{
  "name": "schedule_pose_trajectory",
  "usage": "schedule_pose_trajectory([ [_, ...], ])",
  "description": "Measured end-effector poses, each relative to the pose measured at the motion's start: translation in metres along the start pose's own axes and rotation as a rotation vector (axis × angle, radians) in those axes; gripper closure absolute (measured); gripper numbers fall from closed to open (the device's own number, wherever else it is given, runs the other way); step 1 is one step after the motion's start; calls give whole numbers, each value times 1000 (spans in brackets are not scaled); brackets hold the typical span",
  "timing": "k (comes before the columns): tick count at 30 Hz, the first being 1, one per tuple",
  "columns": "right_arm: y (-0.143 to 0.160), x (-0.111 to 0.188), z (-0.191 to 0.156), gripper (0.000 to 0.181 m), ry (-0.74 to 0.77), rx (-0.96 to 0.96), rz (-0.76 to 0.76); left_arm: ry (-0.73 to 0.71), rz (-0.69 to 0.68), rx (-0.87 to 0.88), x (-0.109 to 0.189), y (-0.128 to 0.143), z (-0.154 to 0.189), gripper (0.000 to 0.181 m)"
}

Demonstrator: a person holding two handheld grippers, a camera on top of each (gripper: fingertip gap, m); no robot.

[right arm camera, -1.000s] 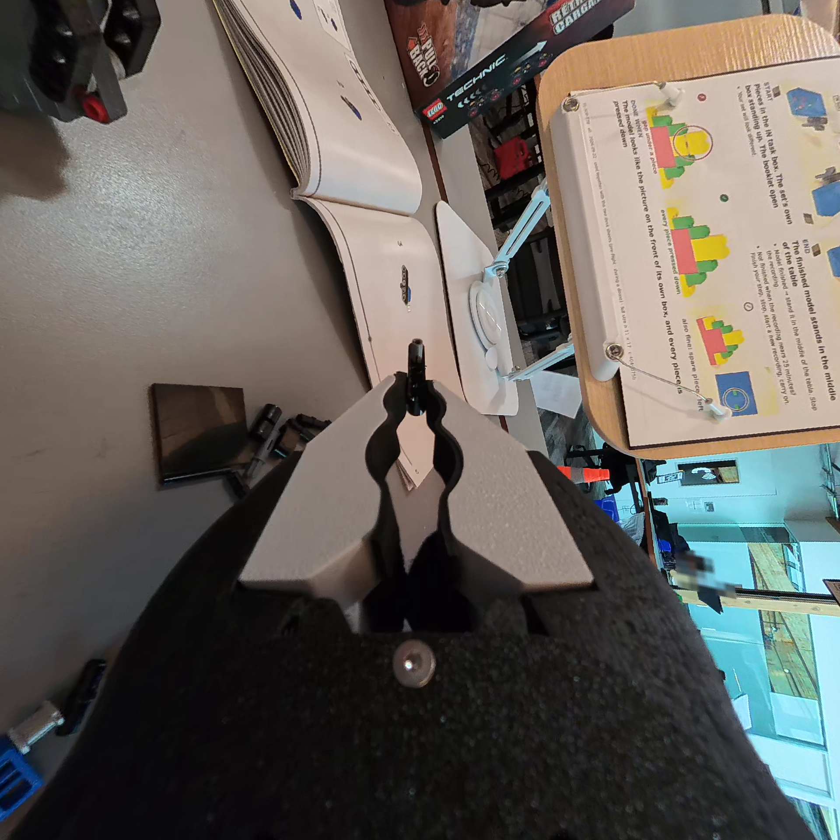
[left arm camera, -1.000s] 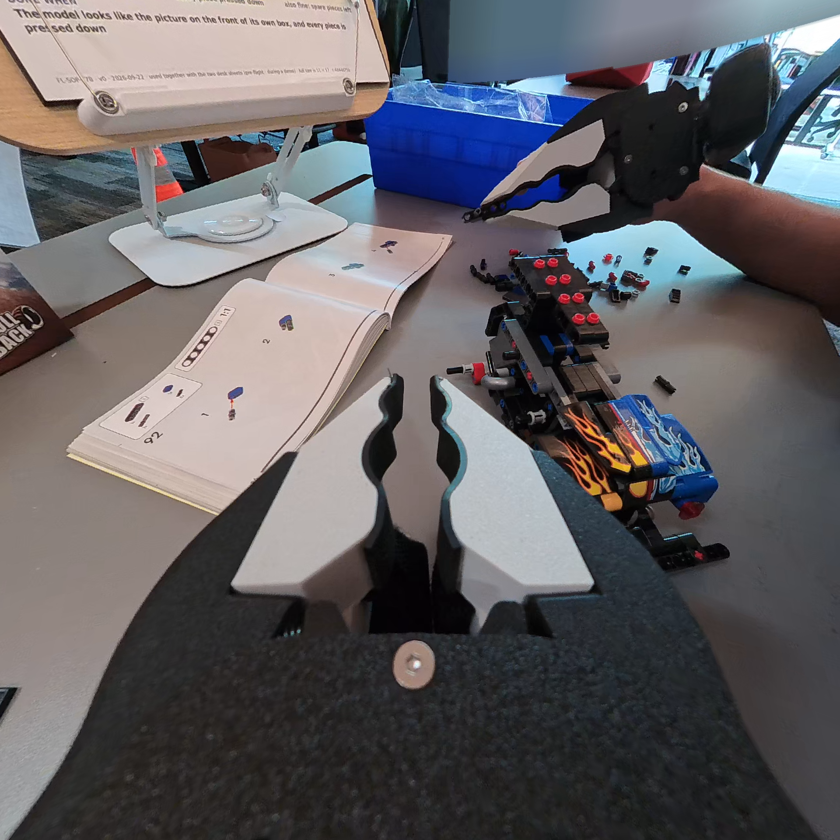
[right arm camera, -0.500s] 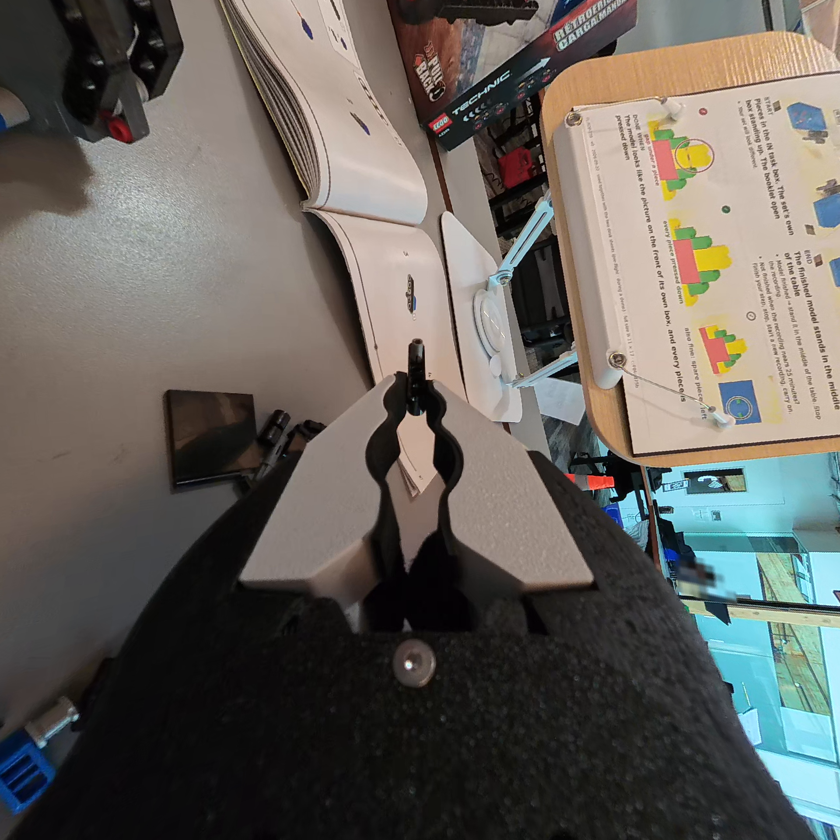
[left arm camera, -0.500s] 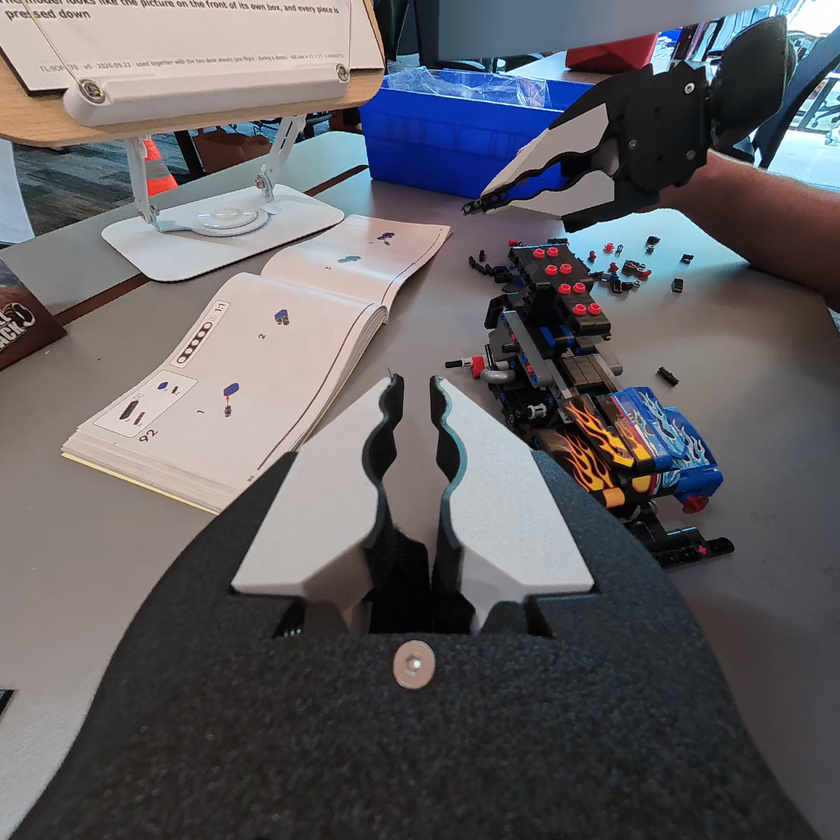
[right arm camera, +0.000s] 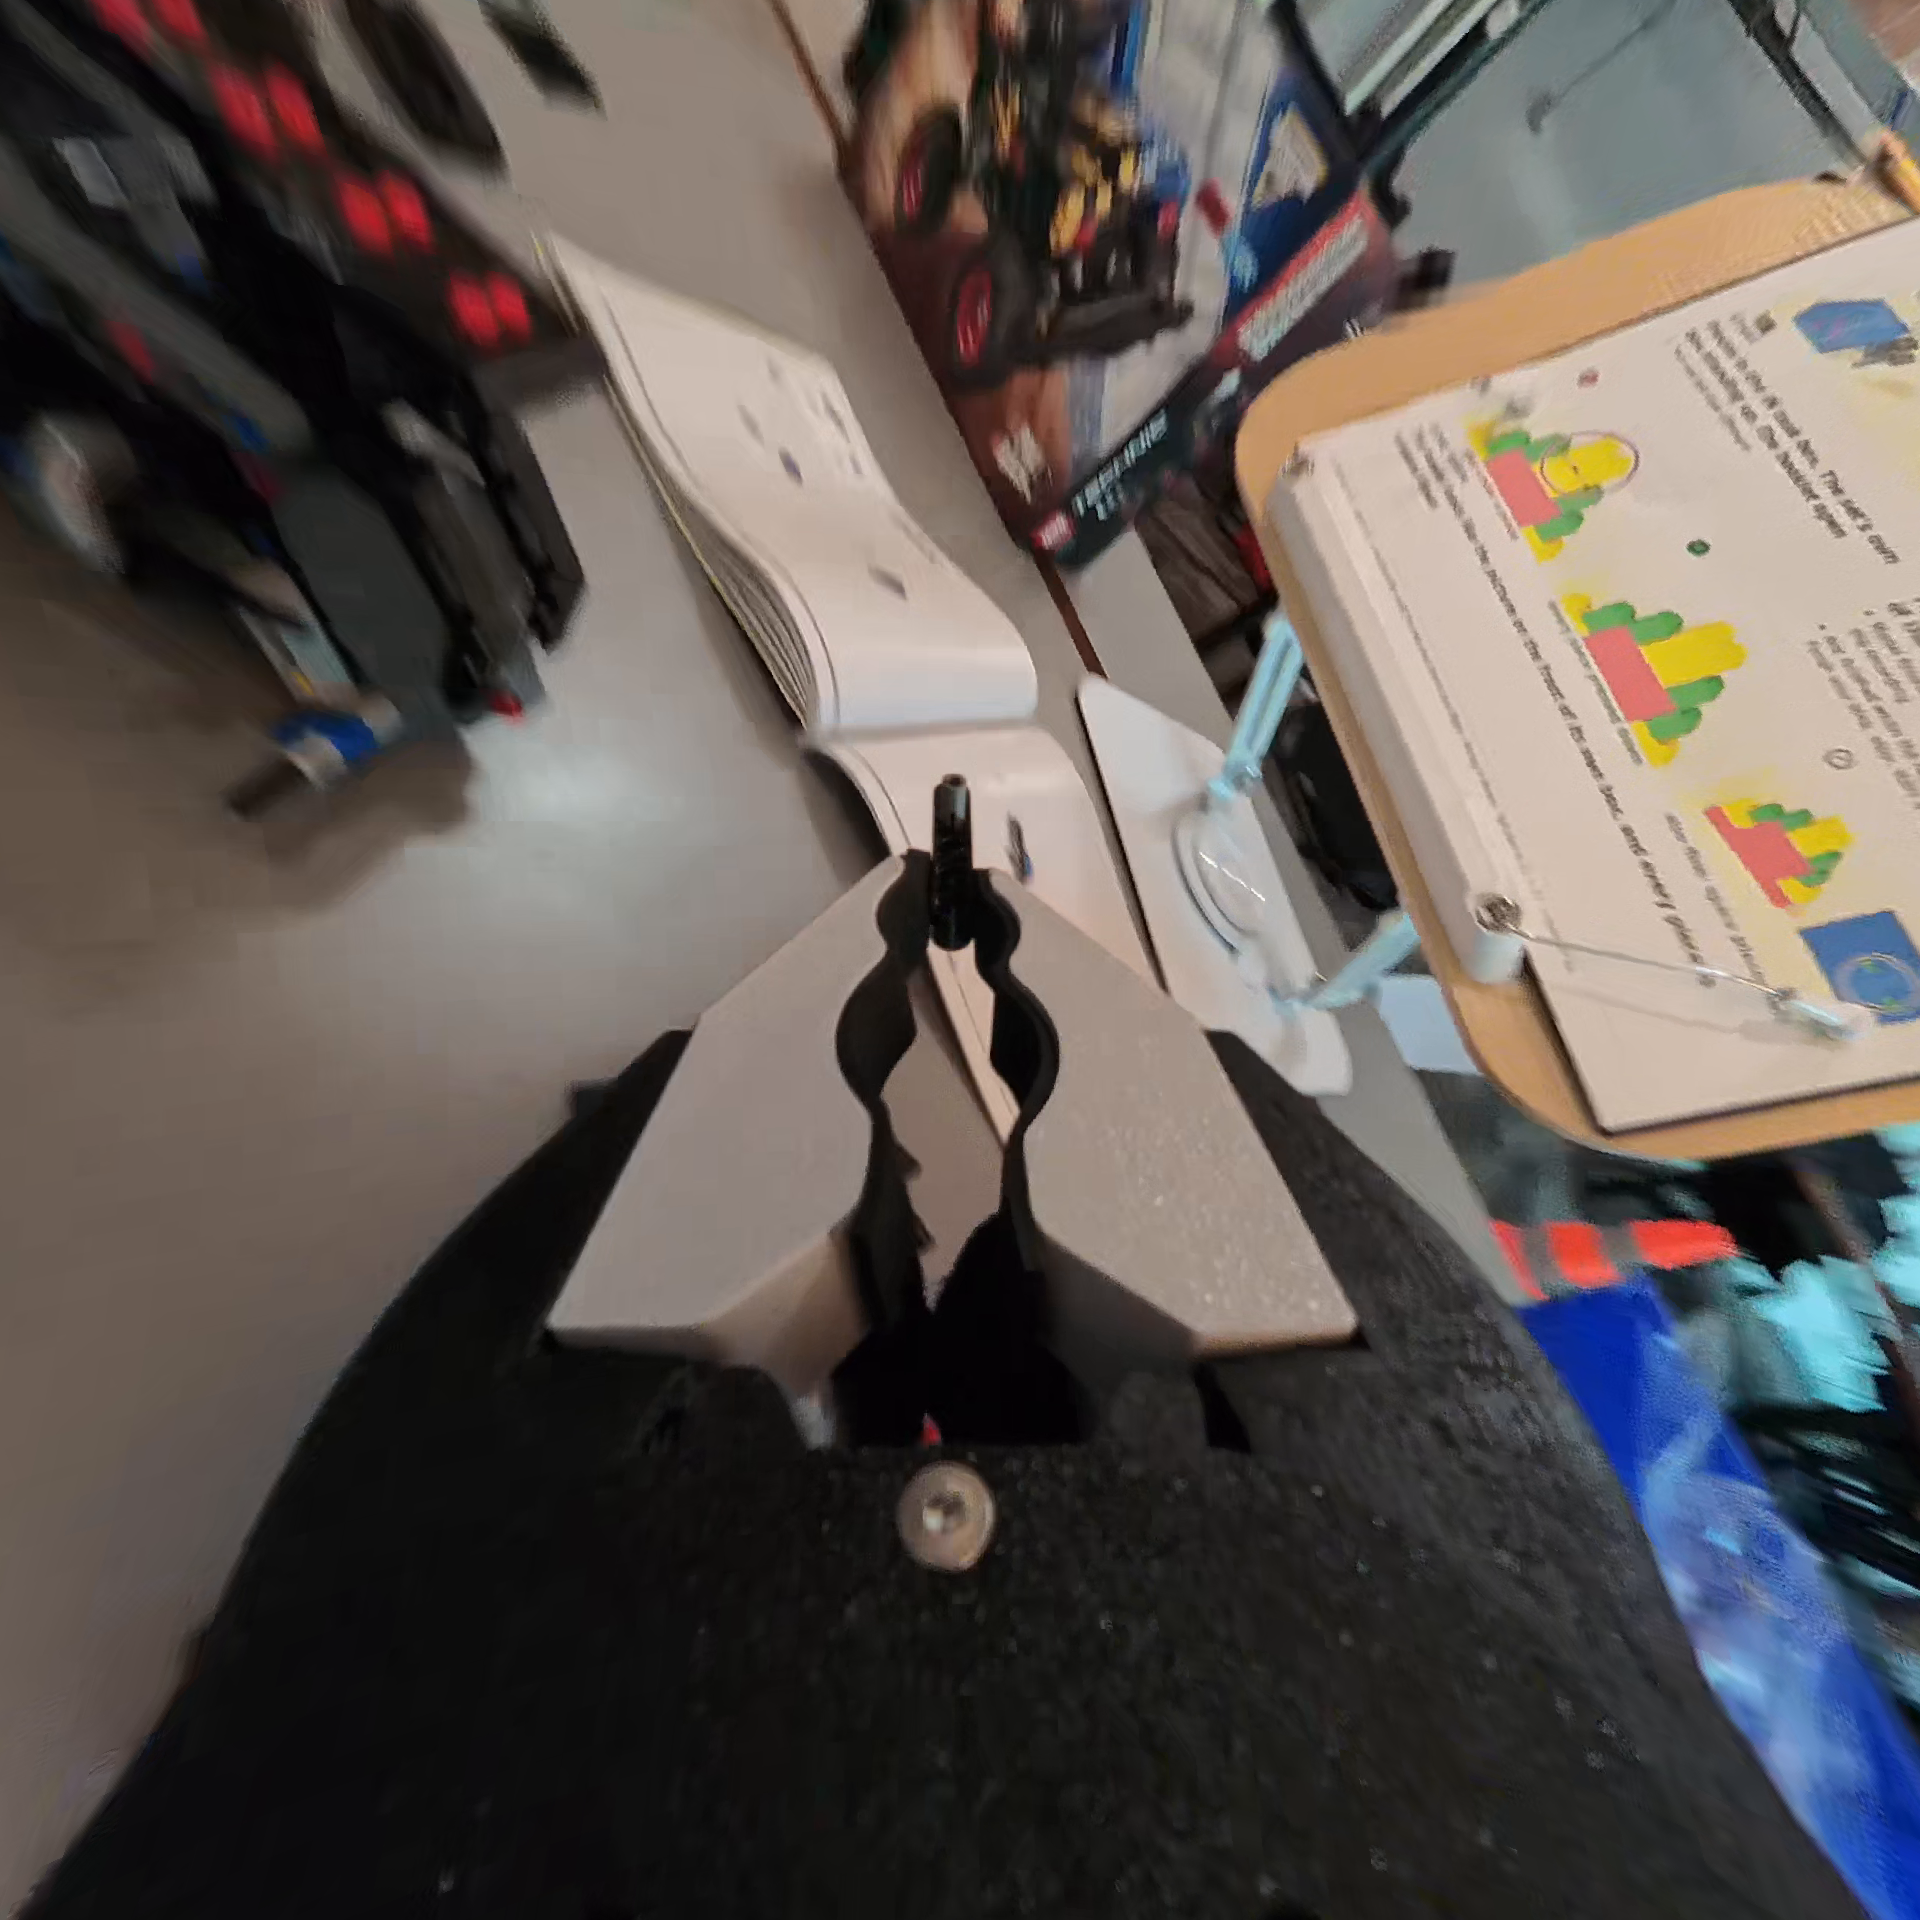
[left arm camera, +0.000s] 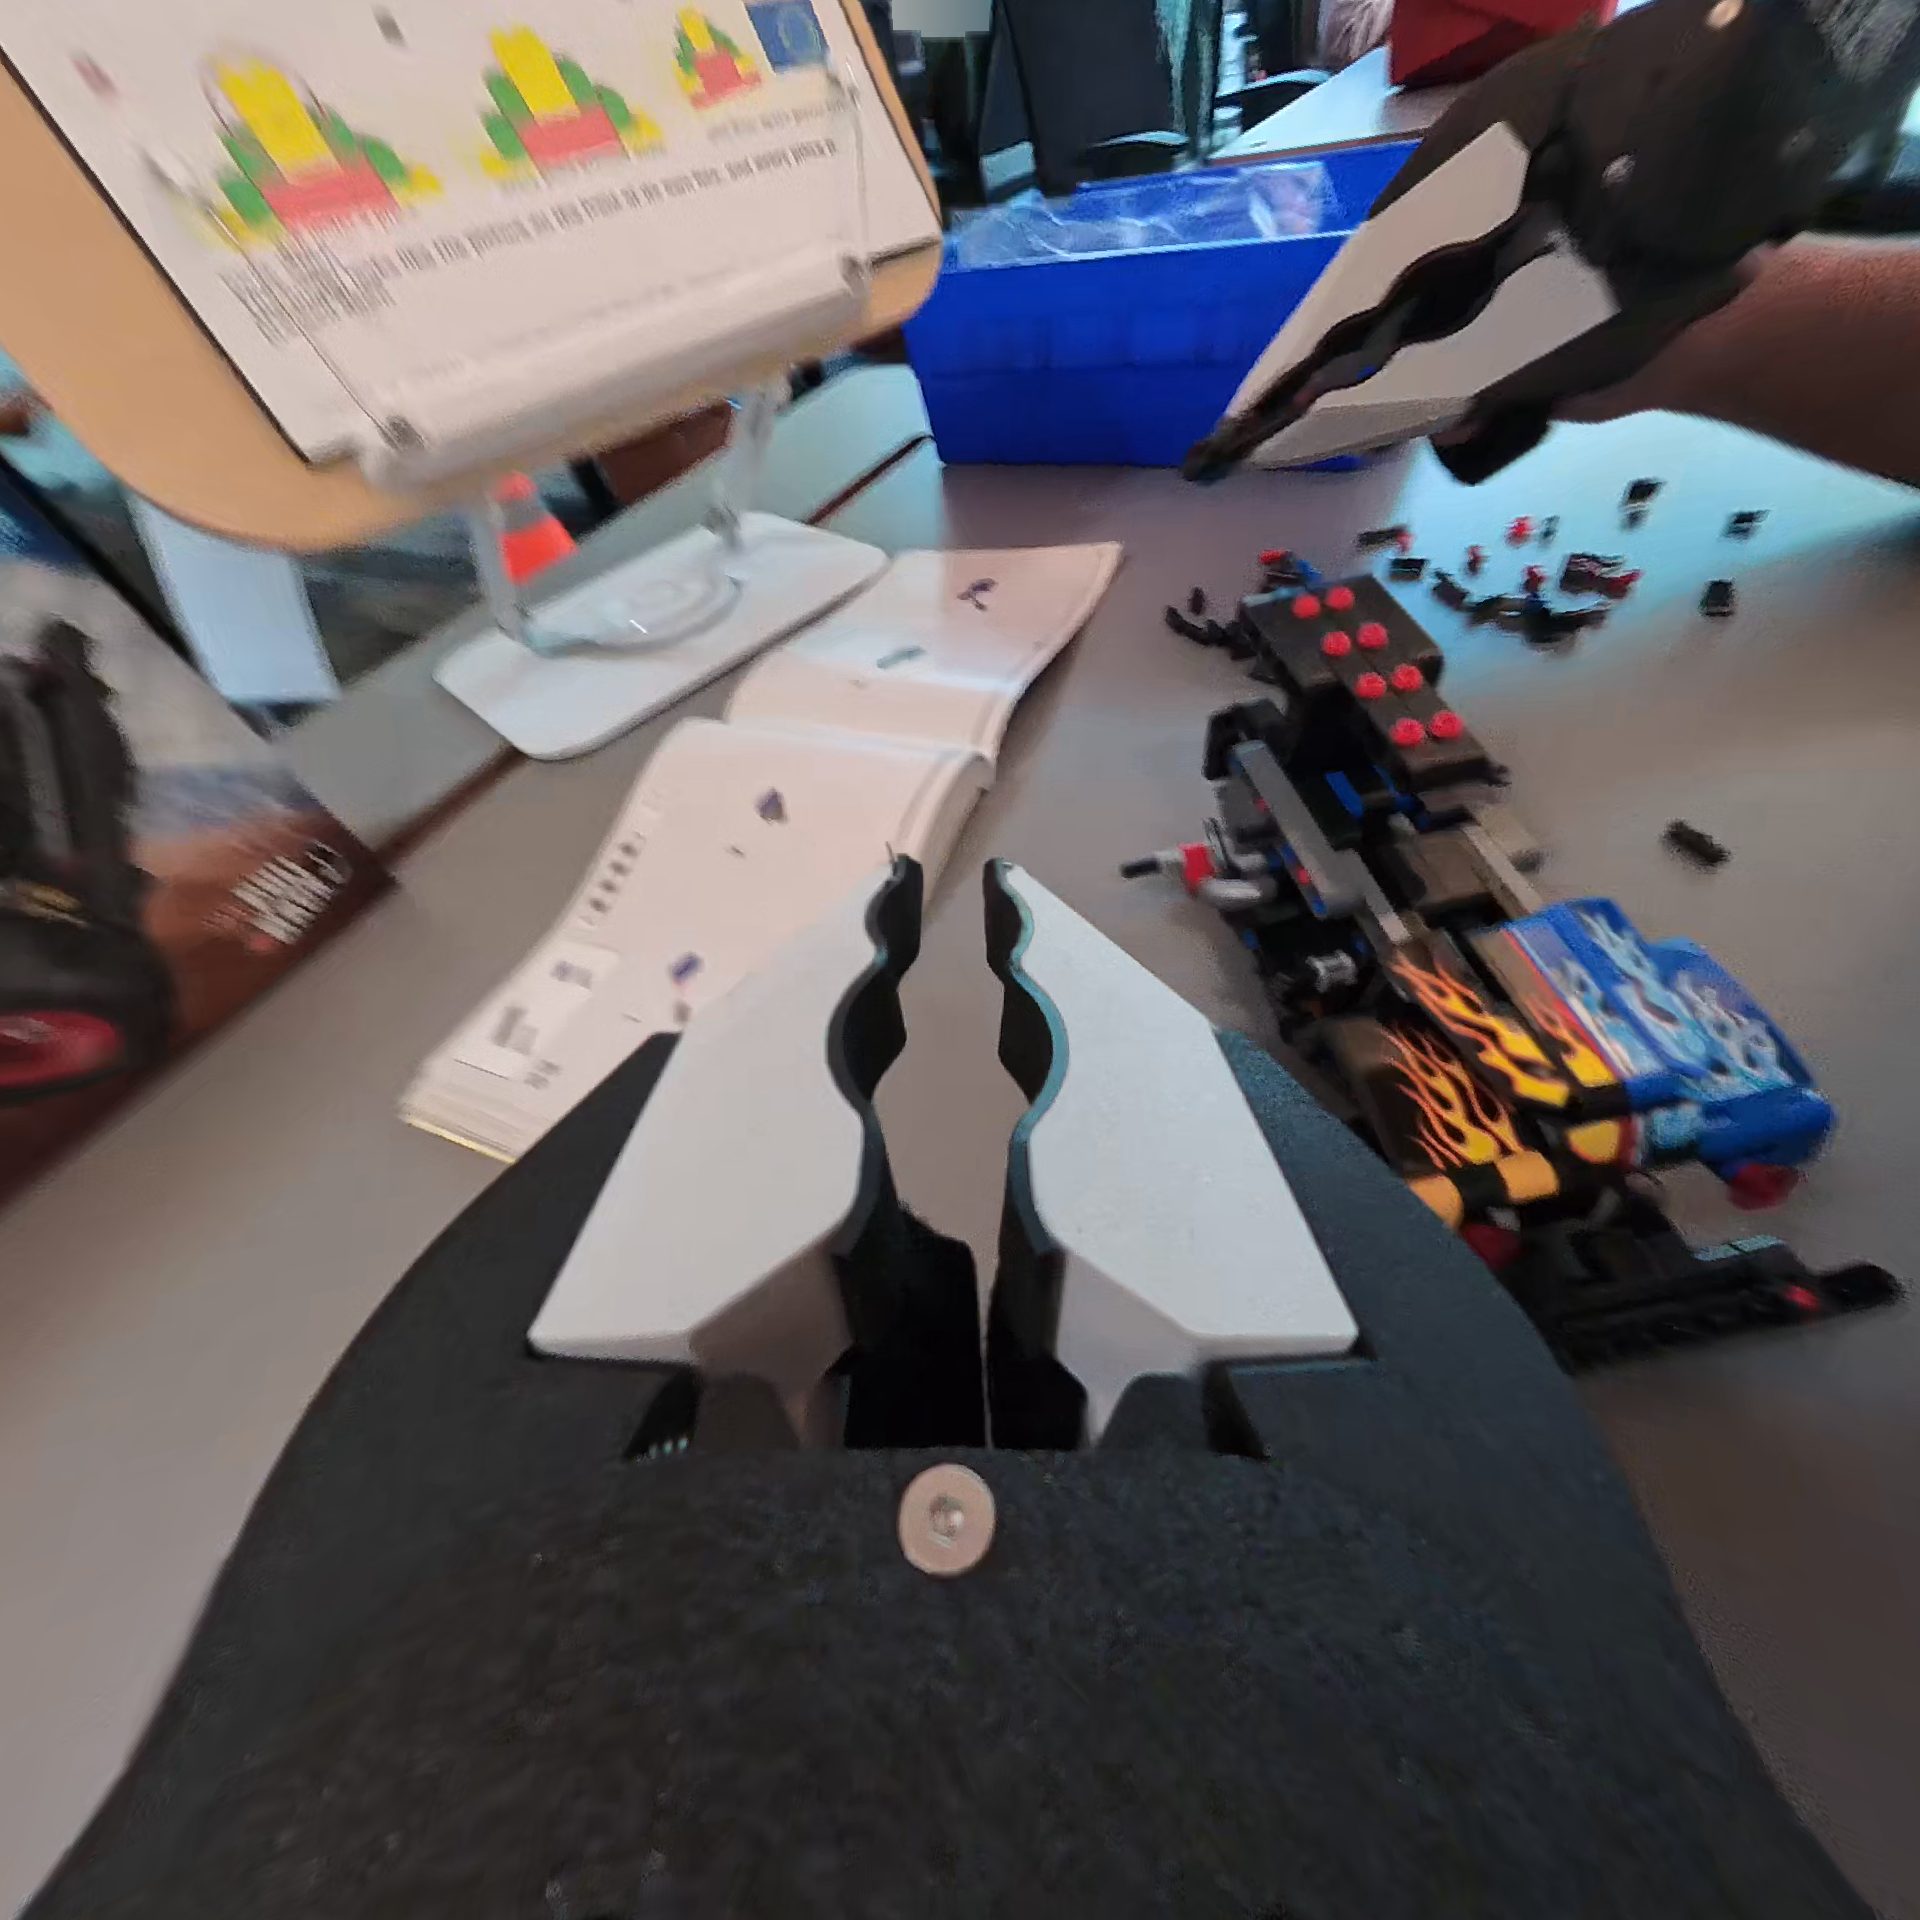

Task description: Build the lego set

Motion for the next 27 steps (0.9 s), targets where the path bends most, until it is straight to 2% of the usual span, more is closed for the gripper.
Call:
schedule_pose_trajectory([
  [2, -14, 5, 2, 175, -70, -127, 117, -18, 29, -87, 2, -25, 1, 169],
  [5, -39, 15, -6, 174, -217, -184, 281, 84, 92, -198, 4, -69, 25, 167],
  [8, -63, 21, -23, 175, -356, -209, 371, 265, -6, -317, -8, -93, 63, 159],
  [10, -73, 23, -36, 175, -446, -192, 405, 389, -55, -299, -15, -99, 84, 157],
  [14, -81, 25, -52, 175, -578, -167, 403, 474, -122, -289, -23, -100, 100, 160],
  [16, -81, 25, -54, 175, -580, -152, 392, 515, -153, -323, -24, -99, 108, 162],
  [21, -80, 28, -57, 175, -603, -129, 383, 523, -219, -487, -21, -99, 123, 170],
  [27, -83, 32, -60, 175, -607, -91, 374, 494, -286, -561, -25, -103, 128, 172],
])
Point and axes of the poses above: each gripper's, where its closed fingertips meet, x back along the fingers, y out of its underside, z = x × y across the jaws, the point moved 10 cm from there along x, back along the fingers, and after that the axes turned 1 degree about -y, right-handed, at the moved point
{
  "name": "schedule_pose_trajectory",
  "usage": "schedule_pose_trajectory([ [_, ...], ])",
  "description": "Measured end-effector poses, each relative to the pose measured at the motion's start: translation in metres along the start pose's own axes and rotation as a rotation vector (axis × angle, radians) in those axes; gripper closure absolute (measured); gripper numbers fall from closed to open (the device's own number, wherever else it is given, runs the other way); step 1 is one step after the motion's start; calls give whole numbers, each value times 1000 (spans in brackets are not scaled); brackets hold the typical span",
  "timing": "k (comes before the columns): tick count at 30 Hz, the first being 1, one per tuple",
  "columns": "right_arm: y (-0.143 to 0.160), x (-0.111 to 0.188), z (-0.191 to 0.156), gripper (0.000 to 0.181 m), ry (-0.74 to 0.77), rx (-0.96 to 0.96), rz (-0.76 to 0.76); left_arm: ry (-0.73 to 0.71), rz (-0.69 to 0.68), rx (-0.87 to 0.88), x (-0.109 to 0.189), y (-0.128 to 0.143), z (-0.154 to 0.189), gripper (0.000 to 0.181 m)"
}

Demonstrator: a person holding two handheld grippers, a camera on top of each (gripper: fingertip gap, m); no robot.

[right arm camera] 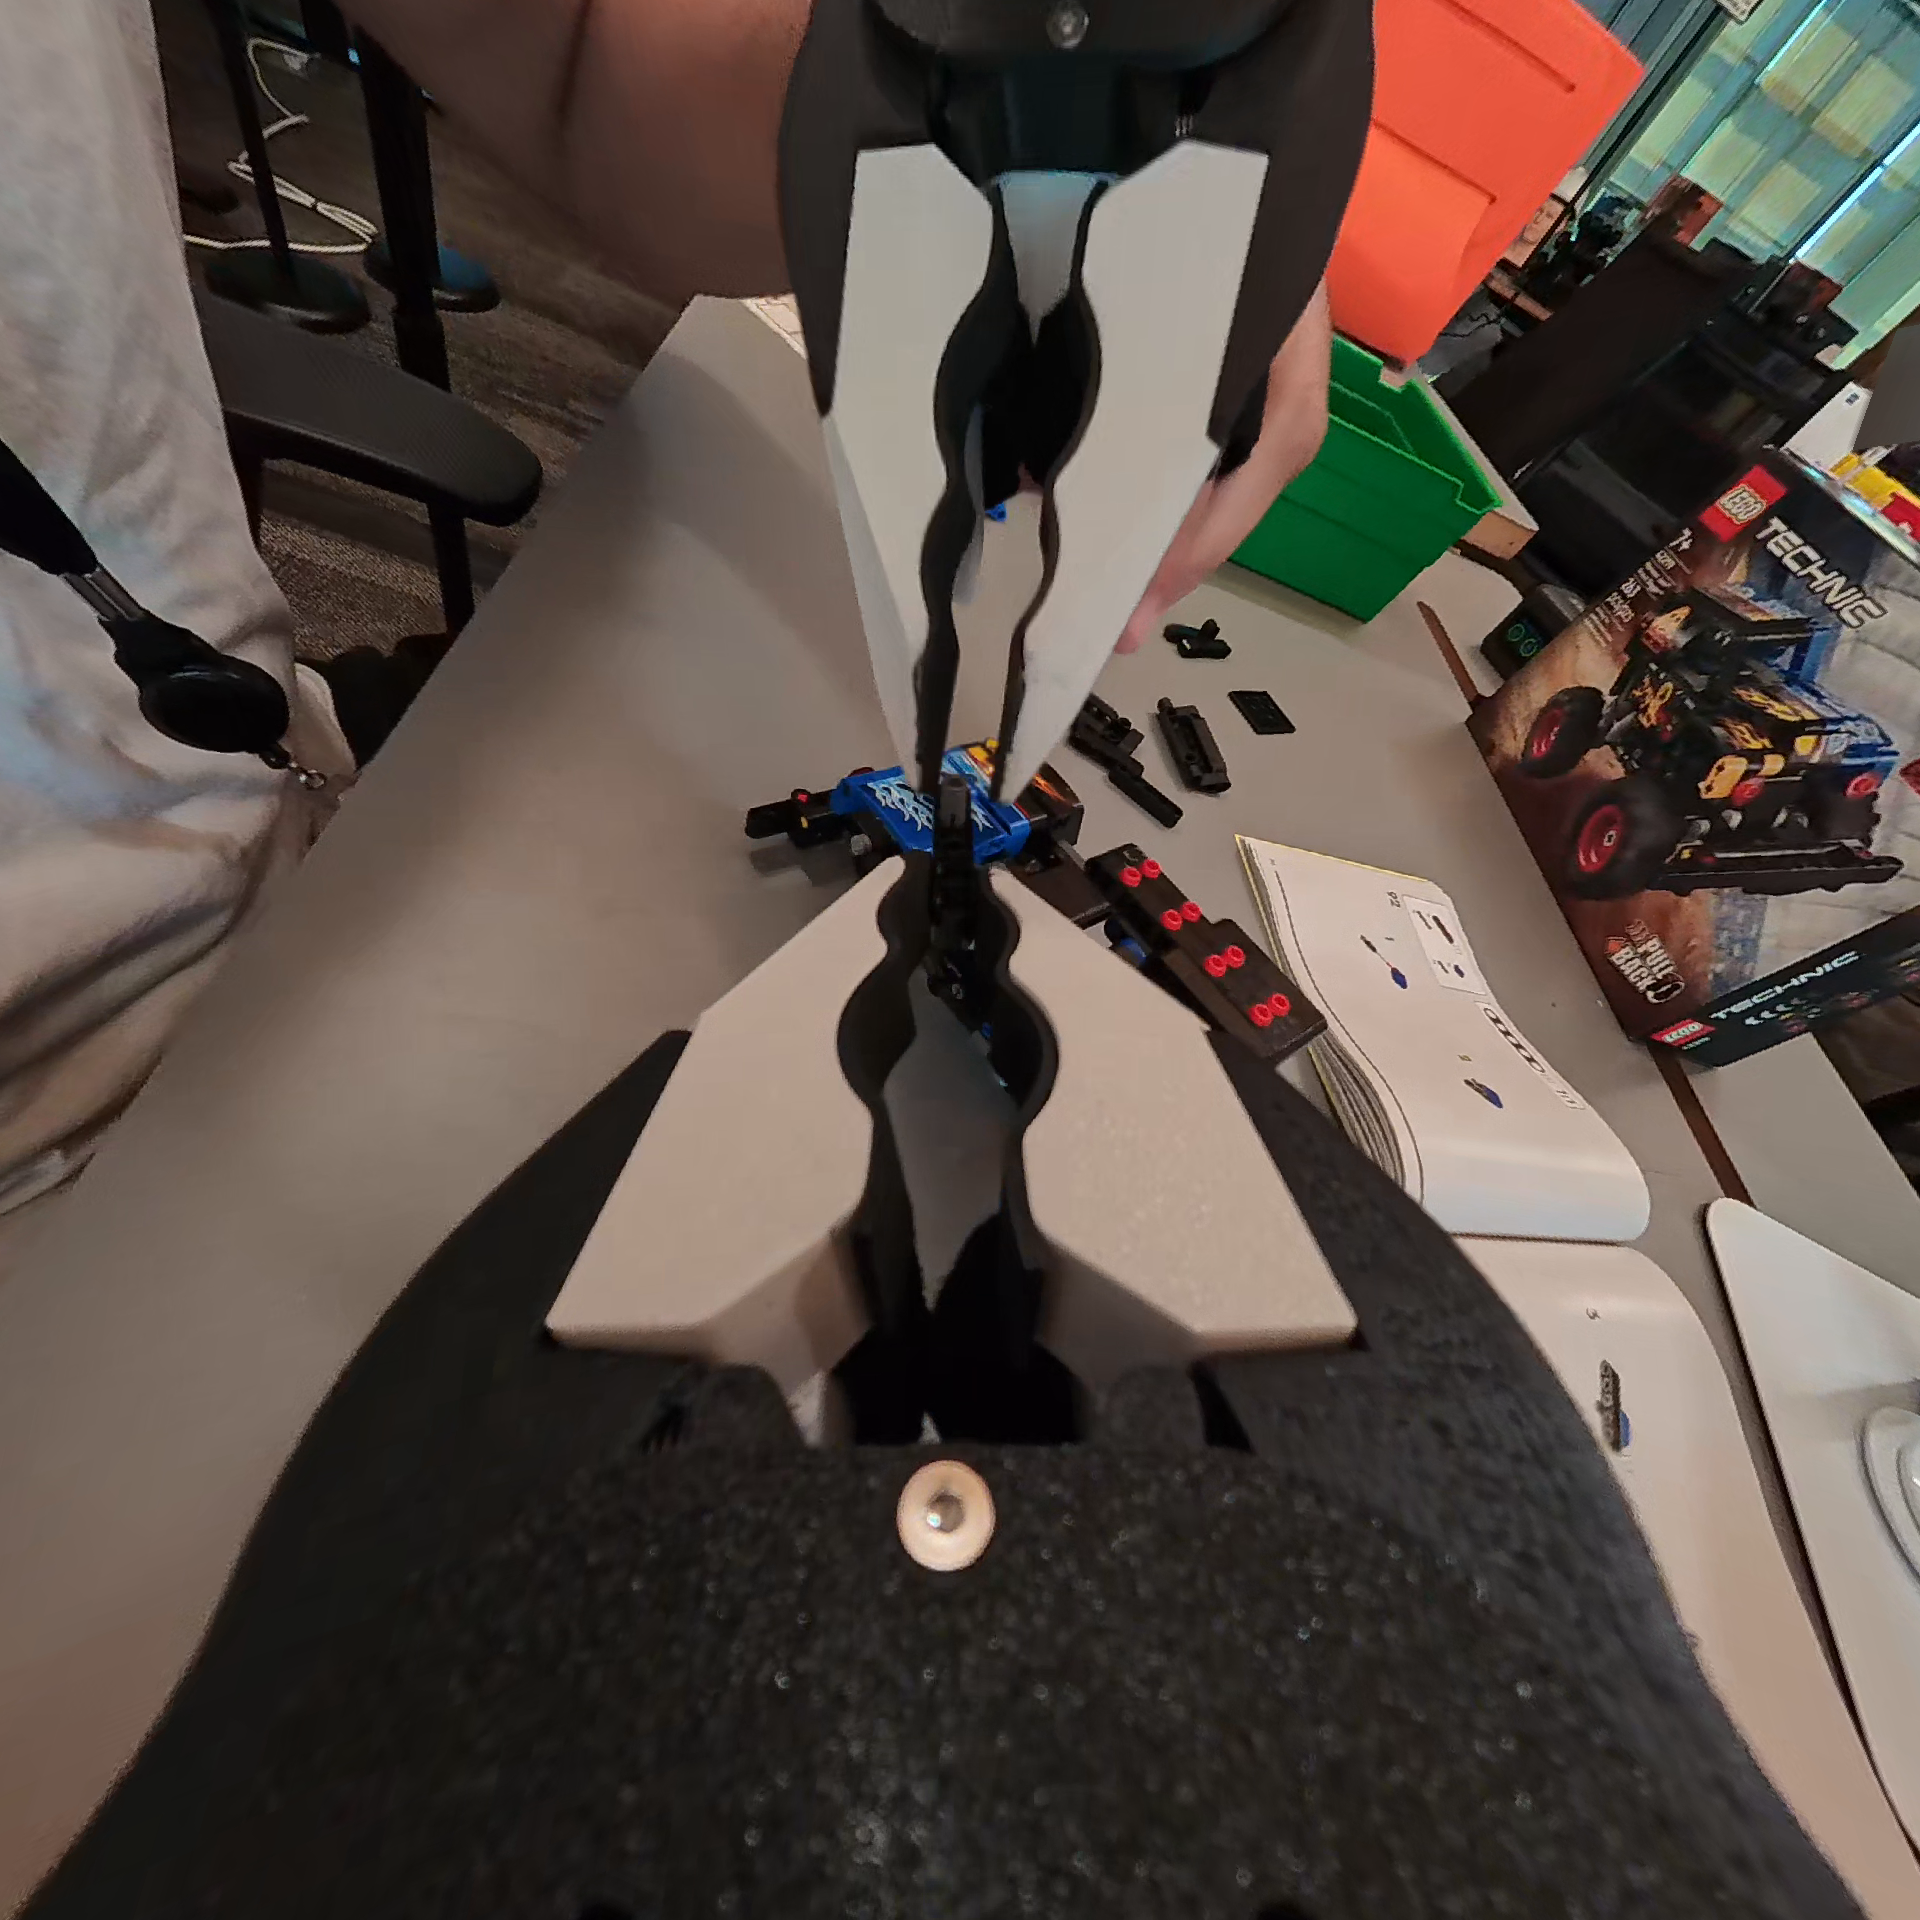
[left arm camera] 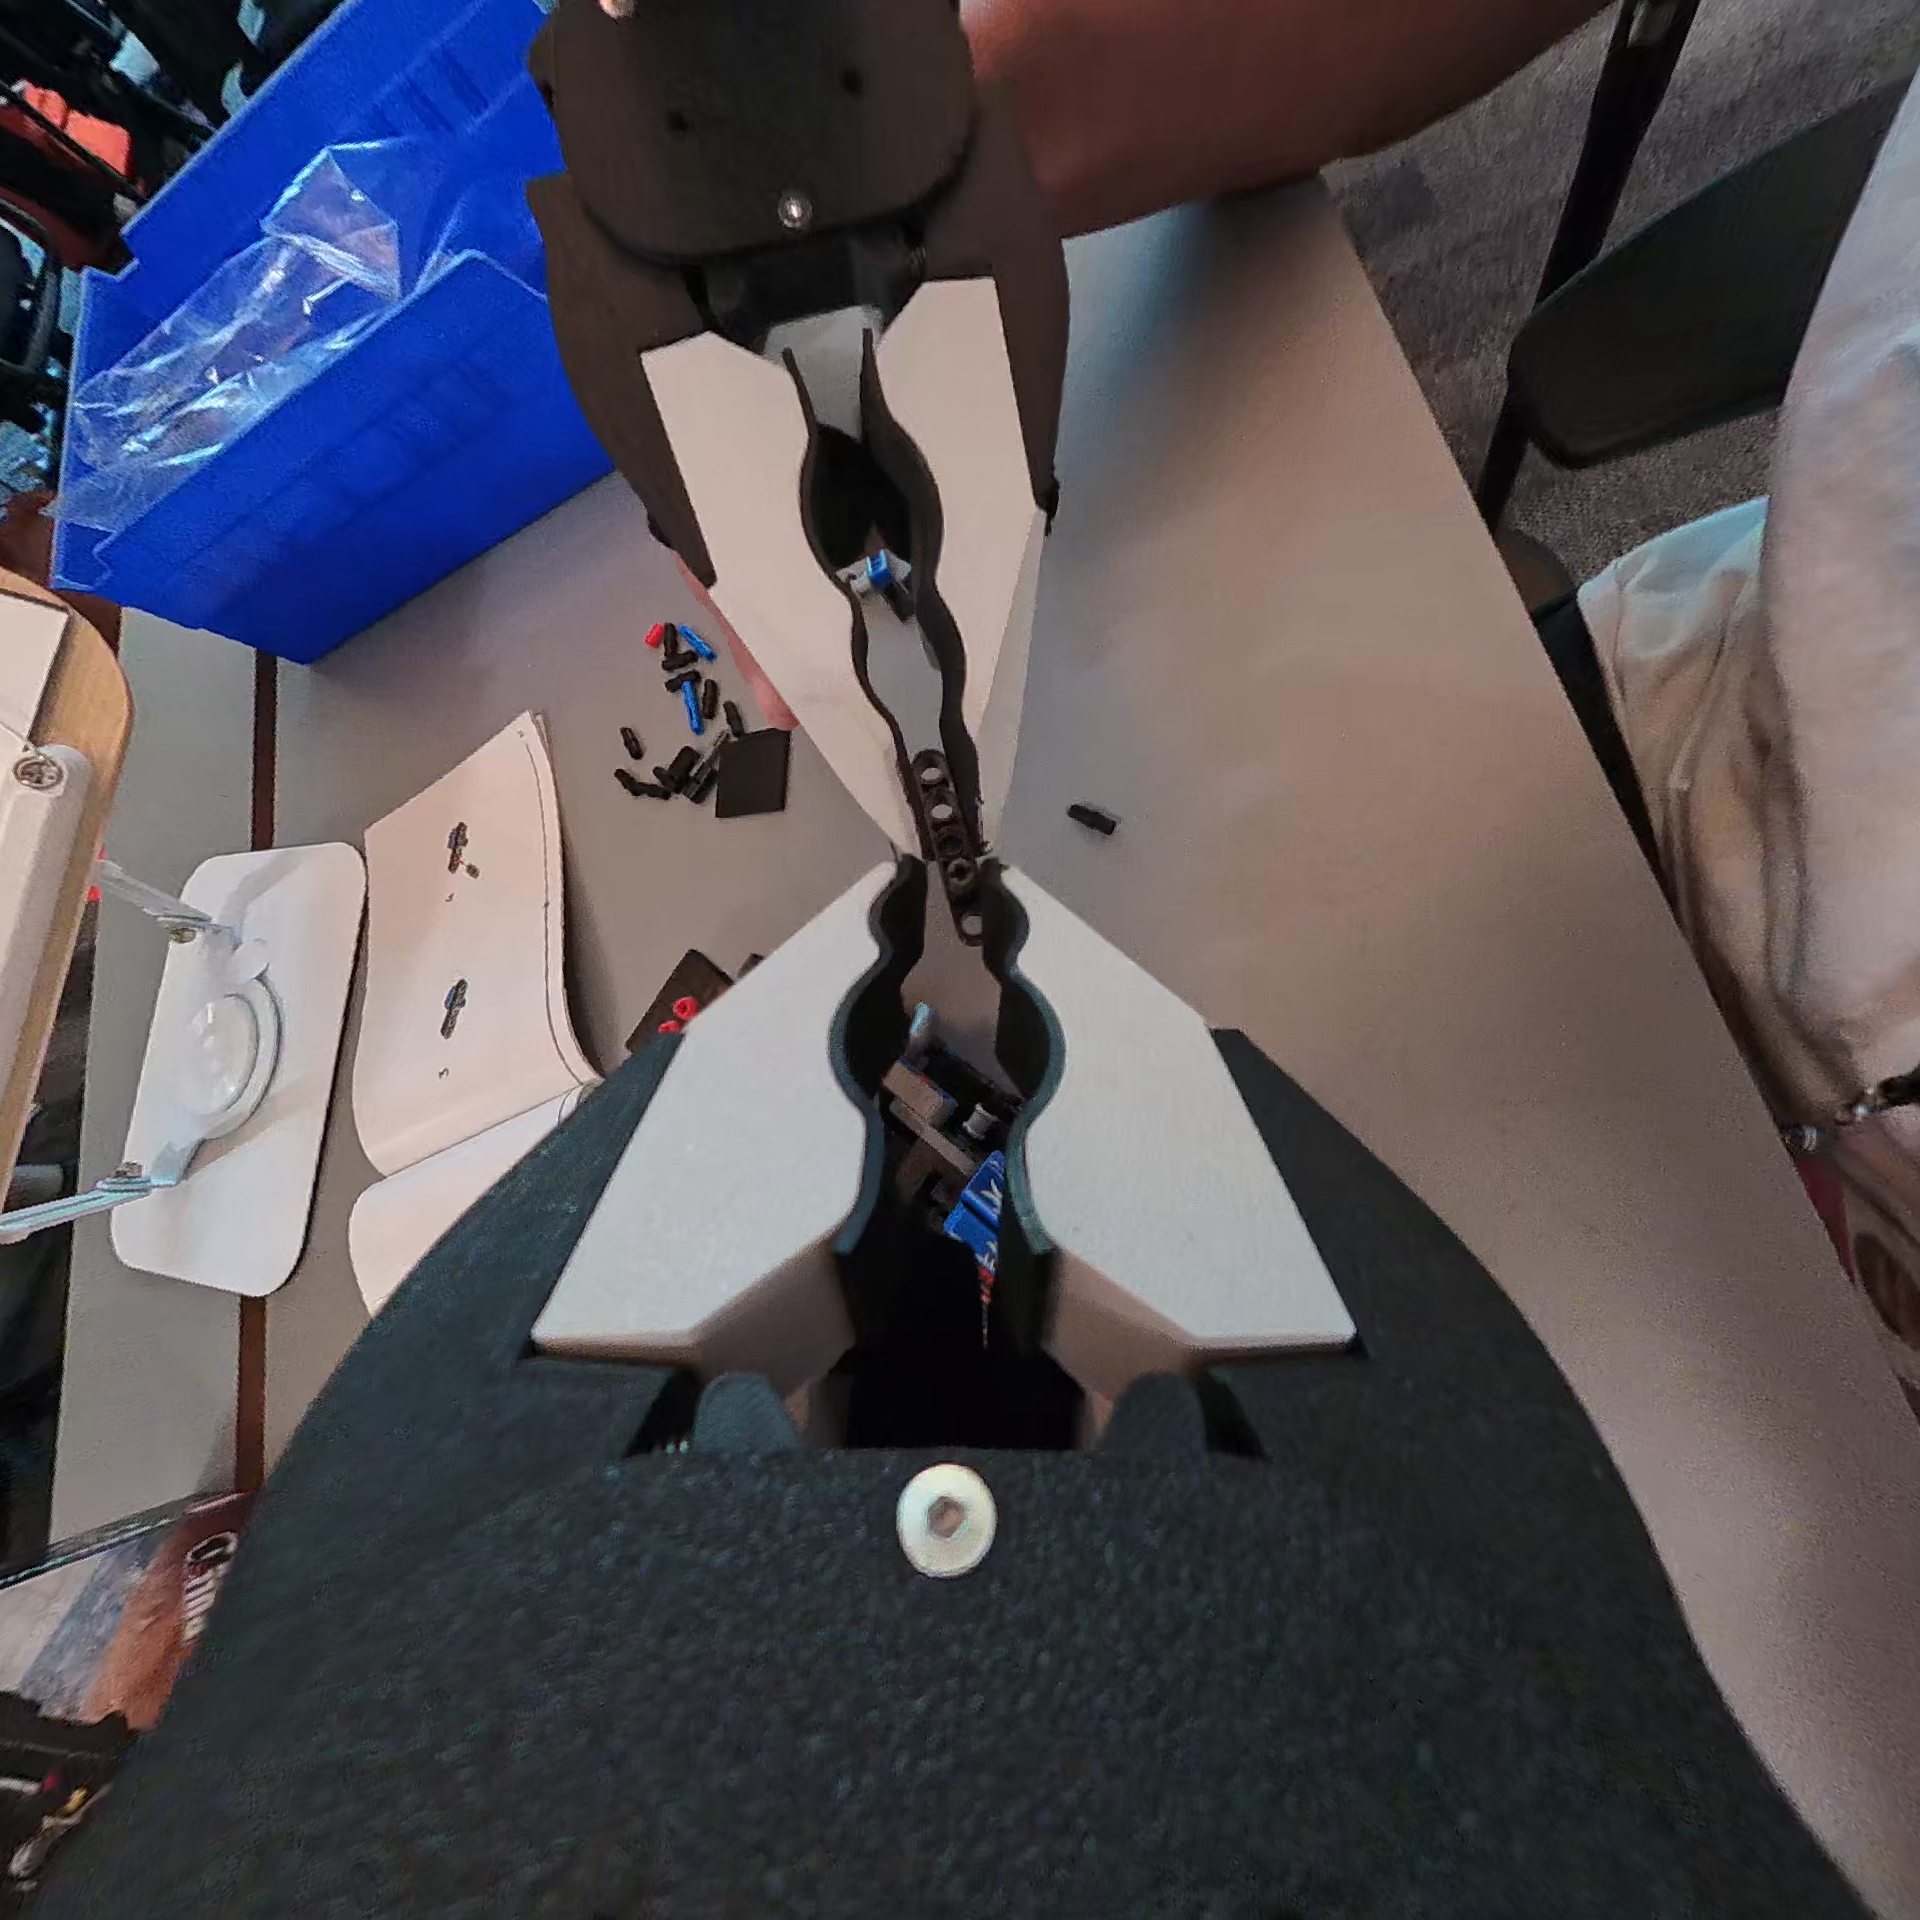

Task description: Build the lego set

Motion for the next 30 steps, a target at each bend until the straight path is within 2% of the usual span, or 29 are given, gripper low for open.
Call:
schedule_pose_trajectory([
  [6, -1, 0, -2, 175, 4, 19, -20, 6, -7, -21, -3, -1, 2, 178],
  [10, -2, 3, 7, 170, 145, 24, -31, -110, 49, 160, -2, 4, -11, 178],
  [13, -6, 8, 16, 145, 372, 78, -58, -295, 235, 475, 7, 11, -27, 179],
  [17, -20, 4, 9, 142, 668, 313, -78, -390, 634, 932, 16, 20, -31, 178],
  [20, -26, -7, 1, 144, 850, 489, -162, -363, 816, 1146, 11, 24, -27, 179],
  [24, -27, -14, -4, 148, 991, 643, -229, -252, 925, 1336, -2, 23, -22, 178],
  [30, -21, -19, -1, 159, 1027, 722, -328, -273, 967, 1426, -17, 18, -16, 179],
])
Point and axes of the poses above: each gripper's, where its closed fingertips meet, x back along the fingers, y out of its underside, z = x × y across the jaws, the point moved 10 cm from there along x, back along the fingers, and after that the axes turned 1 degree about -y, right-handed, at the moved point
